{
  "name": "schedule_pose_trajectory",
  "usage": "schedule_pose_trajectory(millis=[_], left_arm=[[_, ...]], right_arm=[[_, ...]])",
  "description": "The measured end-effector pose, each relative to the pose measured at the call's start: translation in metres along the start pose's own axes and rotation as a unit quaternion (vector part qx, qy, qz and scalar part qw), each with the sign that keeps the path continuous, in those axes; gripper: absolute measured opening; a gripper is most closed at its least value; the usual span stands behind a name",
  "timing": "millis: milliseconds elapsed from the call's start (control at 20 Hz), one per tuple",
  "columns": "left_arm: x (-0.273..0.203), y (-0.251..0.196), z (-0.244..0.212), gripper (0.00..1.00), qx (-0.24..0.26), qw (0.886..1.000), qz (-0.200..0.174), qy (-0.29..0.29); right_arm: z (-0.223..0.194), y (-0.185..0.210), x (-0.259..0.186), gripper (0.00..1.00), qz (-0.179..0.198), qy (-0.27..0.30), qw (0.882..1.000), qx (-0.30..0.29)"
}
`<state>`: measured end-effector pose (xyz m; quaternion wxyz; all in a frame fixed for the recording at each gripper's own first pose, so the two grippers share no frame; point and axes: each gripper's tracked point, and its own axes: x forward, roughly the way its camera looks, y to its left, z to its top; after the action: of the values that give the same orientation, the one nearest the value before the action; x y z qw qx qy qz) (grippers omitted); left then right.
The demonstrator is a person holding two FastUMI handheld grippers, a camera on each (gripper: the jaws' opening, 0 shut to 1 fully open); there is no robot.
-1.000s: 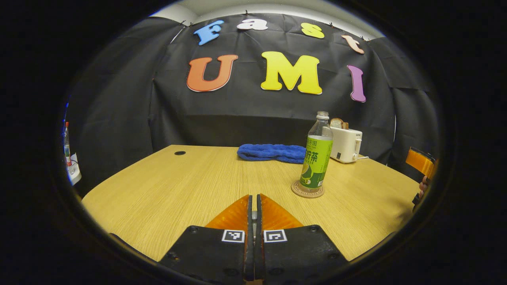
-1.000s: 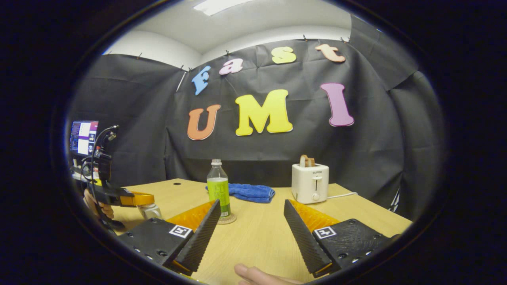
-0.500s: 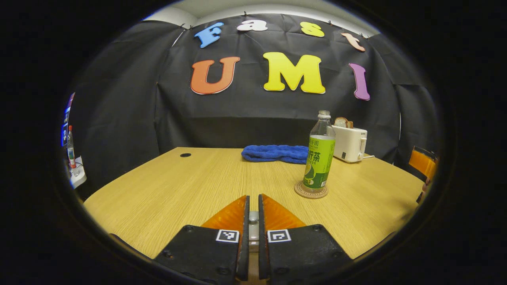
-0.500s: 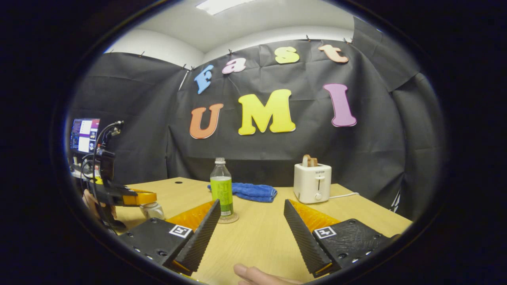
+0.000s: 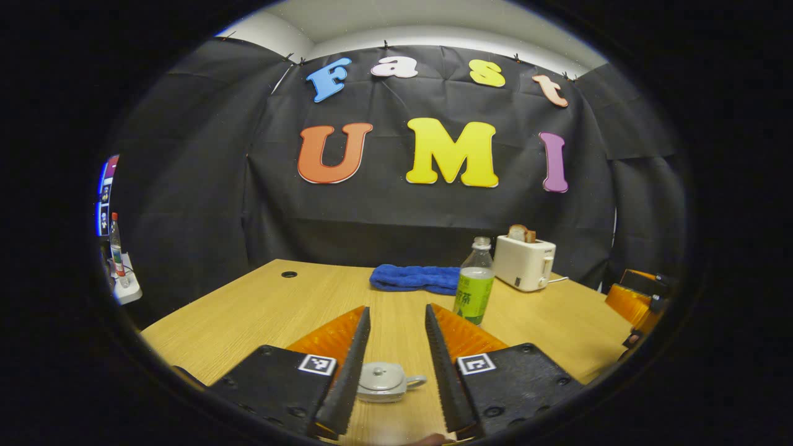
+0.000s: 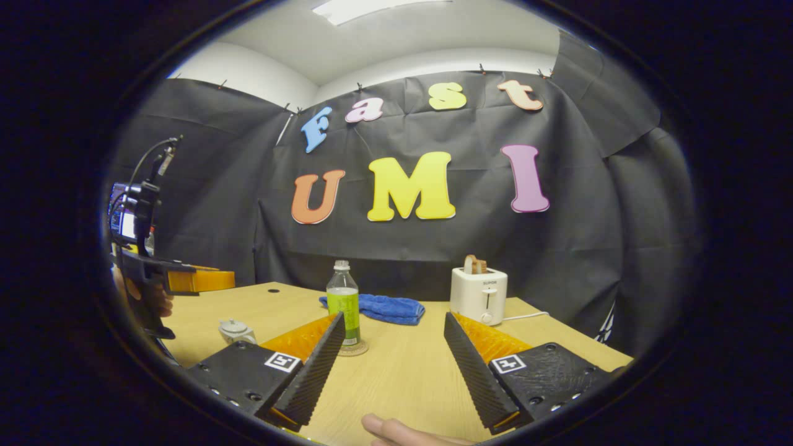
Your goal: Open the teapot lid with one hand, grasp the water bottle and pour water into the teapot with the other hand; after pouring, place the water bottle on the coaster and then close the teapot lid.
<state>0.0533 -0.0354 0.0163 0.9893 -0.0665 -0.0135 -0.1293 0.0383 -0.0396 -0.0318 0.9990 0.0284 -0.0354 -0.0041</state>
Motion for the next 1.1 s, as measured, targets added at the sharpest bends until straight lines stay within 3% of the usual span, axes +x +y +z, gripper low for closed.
schedule_pose_trajectory(millis=[50, 300, 450, 600, 1100], left_arm=[[-0.007, -0.004, 0.01, 0.75, -0.006, 1.0, -0.004, -0.006], [-0.046, -0.009, 0.035, 0.98, -0.012, 1.0, 0.019, -0.019], [-0.072, -0.019, 0.037, 0.98, -0.02, 1.0, 0.011, -0.009], [-0.09, -0.018, 0.04, 0.98, 0.012, 1.0, 0.023, -0.009], [-0.094, -0.026, 0.035, 0.98, 0.025, 0.999, 0.023, -0.011]], right_arm=[[0.005, 0.0, -0.004, 0.95, -0.002, 0.002, 1.0, -0.006], [0.044, -0.014, -0.037, 0.95, -0.059, 0.02, 0.998, -0.018], [0.065, -0.019, -0.056, 0.95, -0.08, 0.015, 0.996, -0.019], [0.071, -0.019, -0.072, 0.97, -0.099, 0.026, 0.995, -0.019], [0.075, -0.011, -0.082, 0.97, -0.09, 0.018, 0.996, -0.019]])
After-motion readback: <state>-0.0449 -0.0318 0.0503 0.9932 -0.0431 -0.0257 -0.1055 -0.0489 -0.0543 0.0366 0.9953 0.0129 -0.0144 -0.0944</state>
